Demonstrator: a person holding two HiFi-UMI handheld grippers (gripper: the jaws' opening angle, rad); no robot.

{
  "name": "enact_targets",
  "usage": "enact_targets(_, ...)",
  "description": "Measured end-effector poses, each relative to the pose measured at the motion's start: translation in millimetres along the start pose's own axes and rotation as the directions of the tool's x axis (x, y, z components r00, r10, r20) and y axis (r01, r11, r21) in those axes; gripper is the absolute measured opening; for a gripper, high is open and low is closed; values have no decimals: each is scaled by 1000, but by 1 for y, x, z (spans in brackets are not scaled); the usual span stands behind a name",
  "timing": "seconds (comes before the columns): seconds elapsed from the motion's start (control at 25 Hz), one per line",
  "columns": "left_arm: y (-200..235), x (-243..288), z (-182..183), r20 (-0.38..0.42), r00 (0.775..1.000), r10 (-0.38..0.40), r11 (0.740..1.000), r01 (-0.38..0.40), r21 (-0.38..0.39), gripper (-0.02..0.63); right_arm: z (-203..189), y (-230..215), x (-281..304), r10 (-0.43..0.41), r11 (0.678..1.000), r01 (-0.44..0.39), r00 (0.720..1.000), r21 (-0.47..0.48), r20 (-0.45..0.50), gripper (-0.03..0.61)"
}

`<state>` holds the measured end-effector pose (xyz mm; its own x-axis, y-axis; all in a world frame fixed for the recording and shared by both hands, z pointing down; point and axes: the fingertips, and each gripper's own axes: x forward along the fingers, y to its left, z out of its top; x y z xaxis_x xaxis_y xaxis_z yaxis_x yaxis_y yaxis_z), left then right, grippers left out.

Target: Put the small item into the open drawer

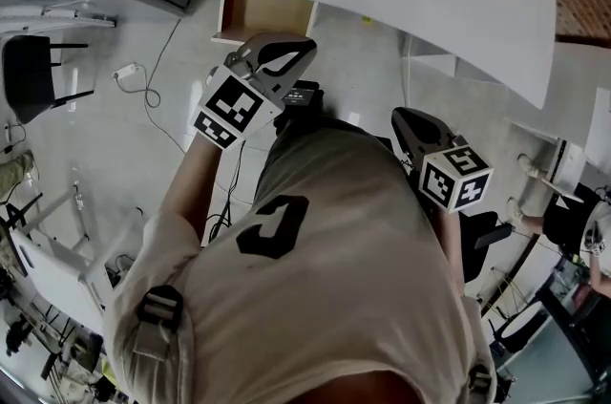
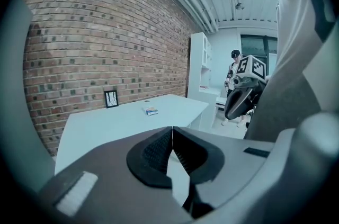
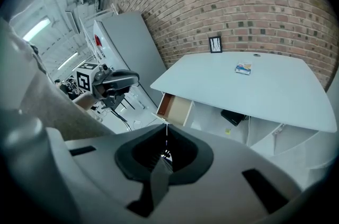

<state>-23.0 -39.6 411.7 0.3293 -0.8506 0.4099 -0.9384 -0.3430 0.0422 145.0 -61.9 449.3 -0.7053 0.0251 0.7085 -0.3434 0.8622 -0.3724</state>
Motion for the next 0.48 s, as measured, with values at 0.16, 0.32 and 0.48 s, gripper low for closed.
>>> enact_targets(0.16, 1, -4, -1, 5, 1000, 12, 1000, -12, 1, 5, 4, 4, 4, 10, 1000, -10, 1000, -18, -4, 5)
enact_targets(0.32, 5, -8, -7, 2, 999, 35, 999, -35, -7, 5, 7, 6, 12, 25, 999, -25, 1000, -33, -7, 5)
enact_targets(0.48, 8, -7, -9, 15, 998, 59, 998, -59, -3, 5, 13, 8, 27, 48, 997, -49, 999, -59, -6, 5)
